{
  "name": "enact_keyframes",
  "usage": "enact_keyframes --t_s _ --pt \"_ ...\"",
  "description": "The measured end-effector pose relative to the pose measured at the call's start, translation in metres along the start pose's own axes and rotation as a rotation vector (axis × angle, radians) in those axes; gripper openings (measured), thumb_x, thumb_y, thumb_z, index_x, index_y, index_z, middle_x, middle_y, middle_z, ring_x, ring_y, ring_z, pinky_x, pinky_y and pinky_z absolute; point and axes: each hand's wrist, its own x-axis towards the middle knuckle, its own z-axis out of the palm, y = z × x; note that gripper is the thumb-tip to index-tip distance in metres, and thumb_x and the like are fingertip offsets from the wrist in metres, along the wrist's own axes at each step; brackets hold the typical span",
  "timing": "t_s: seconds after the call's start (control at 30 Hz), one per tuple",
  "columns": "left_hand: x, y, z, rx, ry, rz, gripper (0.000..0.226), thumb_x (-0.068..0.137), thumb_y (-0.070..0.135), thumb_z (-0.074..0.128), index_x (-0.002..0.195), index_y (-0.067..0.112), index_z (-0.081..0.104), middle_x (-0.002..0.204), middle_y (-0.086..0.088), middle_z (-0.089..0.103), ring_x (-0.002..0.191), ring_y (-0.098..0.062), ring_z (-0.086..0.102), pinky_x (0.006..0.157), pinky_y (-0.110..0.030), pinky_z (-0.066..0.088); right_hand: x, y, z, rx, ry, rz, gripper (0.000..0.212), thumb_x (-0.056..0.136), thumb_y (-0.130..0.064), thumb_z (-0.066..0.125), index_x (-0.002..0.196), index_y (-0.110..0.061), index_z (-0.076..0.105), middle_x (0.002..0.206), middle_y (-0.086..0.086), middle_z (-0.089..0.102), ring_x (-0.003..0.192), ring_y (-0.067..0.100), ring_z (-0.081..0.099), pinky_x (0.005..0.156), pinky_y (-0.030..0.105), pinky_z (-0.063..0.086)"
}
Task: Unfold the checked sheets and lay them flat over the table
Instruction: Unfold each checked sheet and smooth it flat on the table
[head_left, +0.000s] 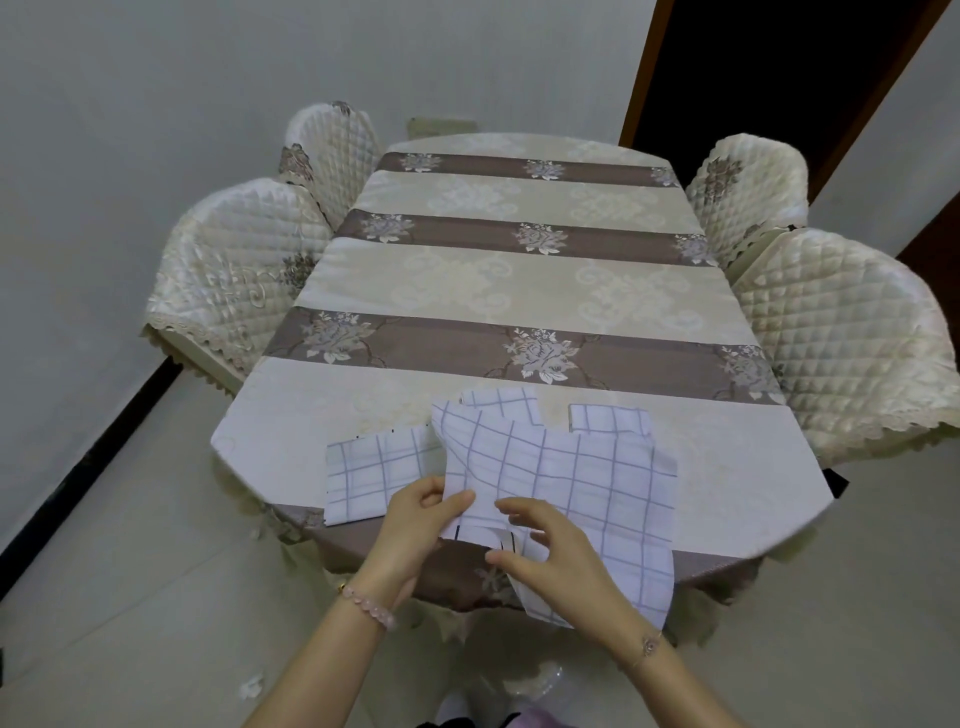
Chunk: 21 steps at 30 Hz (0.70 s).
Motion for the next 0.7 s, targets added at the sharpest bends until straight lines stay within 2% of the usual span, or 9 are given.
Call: enact_keyframes --t_s 0.1,0.2,0.27,0.3,0.37,0.4,0.5,0.6,0.7 --pt "-0.001 0.002 0.004 -0.009 -0.007 0.011 0.02 0.083 0.018 0.07 0.094 0.002 0.068 0.093 -0.009 0.075 0.091 -0.026 0.071 0.09 -0.046 0.054 0.002 0.001 0.006 0.056 0.08 0.045 0.029 0.082 -0.03 0.069 0.107 -0.037 0.055 0.108 -0.025 0.057 0.104 -0.001 0.056 0.086 0.008 0.041" --pt "-0.005 0.007 0.006 -0.02 -0.022 0.038 0.041 0.077 0.031 0.074 0.096 -0.004 0.064 0.099 -0.019 0.071 0.097 -0.031 0.067 0.098 -0.054 0.046 0.006 0.002 0.006 0.138 0.165 0.077 0.004 0.084 -0.025 0.068 0.087 -0.027 0.065 0.084 -0.014 0.067 0.081 0.0 0.062 0.07 0.01 0.046" --pt "-0.007 0.009 0.01 -0.059 -0.054 0.037 0.043 0.077 0.034 0.073 0.095 -0.004 0.061 0.101 -0.024 0.068 0.098 -0.032 0.066 0.098 -0.053 0.047 0.007 0.002 0.006 0.192 0.191 0.074 0.01 0.085 -0.021 0.067 0.076 -0.025 0.067 0.07 -0.013 0.067 0.069 0.0 0.061 0.064 0.013 0.045" --pt "-0.007 0.008 0.011 -0.078 -0.056 0.028 0.033 0.08 0.031 0.071 0.089 0.001 0.06 0.092 -0.018 0.07 0.091 -0.025 0.068 0.096 -0.049 0.049 0.008 0.002 0.005 0.221 0.194 0.073 0.013 0.085 -0.019 0.067 0.073 -0.024 0.067 0.068 -0.013 0.067 0.067 0.0 0.06 0.064 0.014 0.045" --pt "-0.012 0.006 0.015 -0.1 -0.076 0.022 0.008 0.086 0.018 0.066 0.085 0.016 0.059 0.077 0.007 0.072 0.077 -0.008 0.07 0.086 -0.038 0.056 0.009 0.0 0.004 0.278 0.19 0.065 0.015 0.086 -0.016 0.066 0.071 -0.021 0.068 0.068 -0.012 0.067 0.067 0.001 0.06 0.065 0.014 0.046" --pt "-0.013 0.003 0.016 -0.095 -0.086 0.032 0.006 0.086 0.016 0.066 0.089 0.017 0.061 0.083 0.005 0.074 0.079 -0.01 0.072 0.082 -0.035 0.057 0.011 -0.001 0.004 0.304 0.19 0.063 0.016 0.086 -0.015 0.066 0.071 -0.02 0.069 0.067 -0.011 0.067 0.067 0.001 0.06 0.065 0.015 0.046" --pt "-0.015 -0.002 0.017 -0.082 -0.081 0.057 0.021 0.084 0.014 0.069 0.102 0.007 0.065 0.099 -0.012 0.074 0.091 -0.022 0.071 0.077 -0.029 0.057 0.014 0.0 0.005 0.36 0.186 0.078 0.017 0.086 -0.014 0.065 0.07 -0.017 0.07 0.067 -0.005 0.067 0.066 0.003 0.06 0.066 0.019 0.049" --pt "-0.012 -0.007 0.021 -0.067 -0.017 0.049 0.014 0.083 0.009 0.068 0.097 0.008 0.069 0.088 -0.005 0.076 0.084 -0.017 0.072 0.065 -0.019 0.054 0.015 0.0 0.004 0.437 0.168 0.126 0.016 0.086 -0.014 0.065 0.072 -0.011 0.072 0.068 0.0 0.068 0.069 0.009 0.064 0.065 0.021 0.052" --pt "-0.011 -0.008 0.022 -0.064 0.019 0.038 0.013 0.084 0.008 0.067 0.096 0.008 0.071 0.085 -0.004 0.077 0.084 -0.019 0.072 0.067 -0.021 0.054 0.016 -0.001 0.002 0.514 0.161 0.166 0.015 0.086 -0.012 0.065 0.074 -0.006 0.072 0.062 -0.003 0.066 0.062 0.004 0.062 0.061 0.018 0.051"
